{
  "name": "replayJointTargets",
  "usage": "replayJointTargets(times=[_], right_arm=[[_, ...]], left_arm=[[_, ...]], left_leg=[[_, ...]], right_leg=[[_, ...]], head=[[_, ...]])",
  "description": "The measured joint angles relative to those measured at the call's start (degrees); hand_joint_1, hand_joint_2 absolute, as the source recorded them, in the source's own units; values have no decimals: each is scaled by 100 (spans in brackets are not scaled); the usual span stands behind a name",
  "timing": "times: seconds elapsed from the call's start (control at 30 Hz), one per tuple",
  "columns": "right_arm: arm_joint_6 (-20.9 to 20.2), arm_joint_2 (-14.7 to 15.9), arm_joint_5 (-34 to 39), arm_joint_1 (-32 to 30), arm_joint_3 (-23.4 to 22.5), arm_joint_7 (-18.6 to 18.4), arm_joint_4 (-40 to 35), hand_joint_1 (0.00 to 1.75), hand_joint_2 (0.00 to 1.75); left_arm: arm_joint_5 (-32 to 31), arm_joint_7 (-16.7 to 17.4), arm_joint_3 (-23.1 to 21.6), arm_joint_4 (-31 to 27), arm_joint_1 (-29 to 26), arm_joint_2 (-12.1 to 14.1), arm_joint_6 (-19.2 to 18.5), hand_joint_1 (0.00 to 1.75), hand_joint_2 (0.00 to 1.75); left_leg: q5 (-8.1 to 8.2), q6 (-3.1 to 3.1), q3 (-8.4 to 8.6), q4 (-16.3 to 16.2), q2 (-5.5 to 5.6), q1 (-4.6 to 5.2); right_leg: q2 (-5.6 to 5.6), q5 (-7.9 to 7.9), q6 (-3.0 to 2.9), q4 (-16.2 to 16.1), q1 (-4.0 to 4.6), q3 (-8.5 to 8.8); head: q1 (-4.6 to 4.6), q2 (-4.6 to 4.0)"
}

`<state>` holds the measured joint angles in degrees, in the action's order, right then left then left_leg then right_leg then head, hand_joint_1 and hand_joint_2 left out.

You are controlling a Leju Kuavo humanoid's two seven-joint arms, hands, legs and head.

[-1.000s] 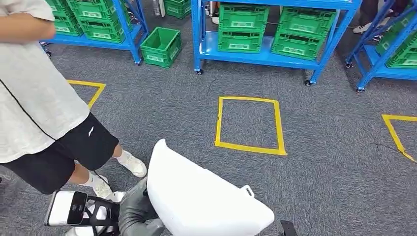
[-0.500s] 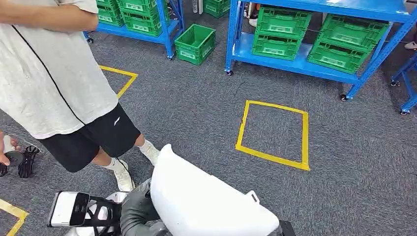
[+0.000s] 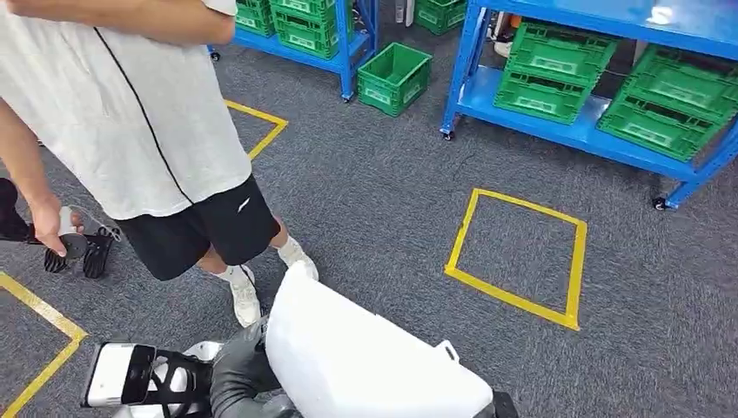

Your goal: Take the parts from the cabinet and place them on the table.

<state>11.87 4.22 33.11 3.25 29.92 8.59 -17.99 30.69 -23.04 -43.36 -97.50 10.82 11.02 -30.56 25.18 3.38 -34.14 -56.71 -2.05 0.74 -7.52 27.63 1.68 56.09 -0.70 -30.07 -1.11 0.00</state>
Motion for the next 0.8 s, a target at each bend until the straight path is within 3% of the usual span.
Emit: replayJointTargets(times=[0.03, 0.07, 0.1, 0.17, 0.2, 0.23, 0.3, 0.33, 0.37, 0.43, 0.5, 0.53, 0.57, 0.6, 0.67, 0.7, 0.73, 0.77, 0.8], right_arm=[[0, 11, -2, 5, 0, 2, -4, 0, 0], [-4, 11, -4, 2, 4, 2, -4, 0, 0], [-9, 11, -9, 0, 9, 2, -2, 0, 0], [-9, 29, -7, -17, 9, -2, 9, 0, 0], [-11, 31, -9, -36, 9, -2, 18, 0, 0], [-11, 33, -9, -44, 11, -2, 24, 0, 0], [-11, 37, -9, -34, 11, -2, 26, 0, 0], [-11, 37, -9, -28, 11, -2, 26, 0, 0], [-22, 35, -9, -24, 11, -2, 30, 0, 0], [-28, 26, -9, -6, 15, -8, 35, 0, 0], [-46, 15, -4, 0, 17, -9, 35, 0, 0], [-53, -7, -7, 14, 17, -9, 35, 0, 0], [-55, 2, -7, 18, 17, -7, 37, 0, 0], [-59, 2, -9, 15, 17, -4, 37, 0, 0], [-81, 2, -9, -5, 17, -4, 44, 0, 0], [-87, 2, -9, -8, 17, -7, 46, 0, 0], [-94, 0, -9, -8, 17, -7, 46, 0, 0], [-96, -2, -9, -2, 17, -7, 46, 0, 0], [-103, -7, -9, 8, 20, -7, 46, 0, 0]], left_arm=[[-4, 9, -2, -24, -20, -9, 7, 175, 175], [0, 9, -2, -33, 16, -9, 7, 175, 175], [-9, 9, -2, -37, 25, -35, 9, 175, 175], [-28, 44, -11, -31, 8, -46, 11, 175, 175], [-28, 44, -15, -31, 8, -46, 9, 175, 175], [-28, 44, -22, -31, 6, -48, 9, 175, 175], [-28, 44, -26, -33, 6, -48, 9, 175, 175], [-28, 46, -26, -33, 7, -50, 9, 175, 175], [-28, 46, -26, -31, 3, -50, 9, 175, 175], [-44, 57, -24, -35, 12, -50, 7, 175, 175], [-52, 61, -22, -37, 8, -42, 7, 175, 175], [-52, 61, -22, -39, 8, -37, 7, 175, 175], [-52, 63, -17, -44, 26, -35, 7, 175, 175], [-52, 65, -17, -44, 34, -35, 7, 175, 175], [-52, 72, -20, -44, 29, -33, 7, 175, 175], [-57, 74, -20, -41, 25, -24, 7, 175, 175], [-59, 76, -20, -41, 21, -15, 7, 175, 175], [-59, 74, -20, -44, 20, -13, 7, 175, 175], [-59, 76, -20, -44, 21, -11, 7, 175, 175]], left_leg=[[-107, 18, 155, 153, 83, -100], [-132, 47, 181, 215, 126, -91], [-166, 74, 170, 214, 188, -87], [-165, 72, 148, 211, 360, -81], [-170, 65, 138, 207, 451, -80], [-174, 58, 139, 206, 543, -81], [-166, 32, 141, 173, 703, -91], [-143, -3, 132, 123, 771, -93], [-116, -46, 102, 75, 826, -76], [-95, -102, 33, 17, 907, -45], [-107, -135, 2, 13, 987, -77], [-72, -155, -10, -42, 863, -93], [53, -193, -93, -236, 530, -67], [264, -223, -270, -607, 345, -83], [694, -253, -790, -1620, 224, -120], [761, -259, -961, -1921, 217, -129], [696, -252, -984, -1935, 212, -131], [509, -225, -858, -1663, 204, -130], [272, -183, -612, -1187, 183, -122]], right_leg=[[101, 45, 19, 56, -14, -20], [392, 177, -10, 273, -16, -103], [588, 367, -50, 696, -27, -302], [709, 694, -77, 1603, -38, -770], [719, 729, -42, 1824, -37, -908], [724, 645, 14, 1727, -42, -888], [767, 216, 169, 790, -81, -470], [911, -9, 230, 198, -119, -183], [1113, -41, 184, 106, -118, -139], [1042, -52, 32, 88, -90, -130], [949, -65, -37, 94, -75, -131], [896, -82, -77, 79, -131, -122], [850, -62, -113, 79, -113, -107], [793, -53, -161, 79, -91, -96], [645, -28, -199, 80, -46, -91], [574, -21, -206, 80, -29, -91], [506, -14, -212, 80, -19, -86], [438, -5, -223, 80, -7, -75], [379, 6, -229, 79, 12, -59]], head=[[10, 0], [37, 0], [39, 0], [52, 0], [55, 0], [55, 0], [55, 0], [55, 0], [52, 0], [50, 0], [39, 0], [39, 0], [15, 0], [-7, 0], [-2, 0], [-4, 0], [-4, 0], [-4, 0], [-4, 0]])
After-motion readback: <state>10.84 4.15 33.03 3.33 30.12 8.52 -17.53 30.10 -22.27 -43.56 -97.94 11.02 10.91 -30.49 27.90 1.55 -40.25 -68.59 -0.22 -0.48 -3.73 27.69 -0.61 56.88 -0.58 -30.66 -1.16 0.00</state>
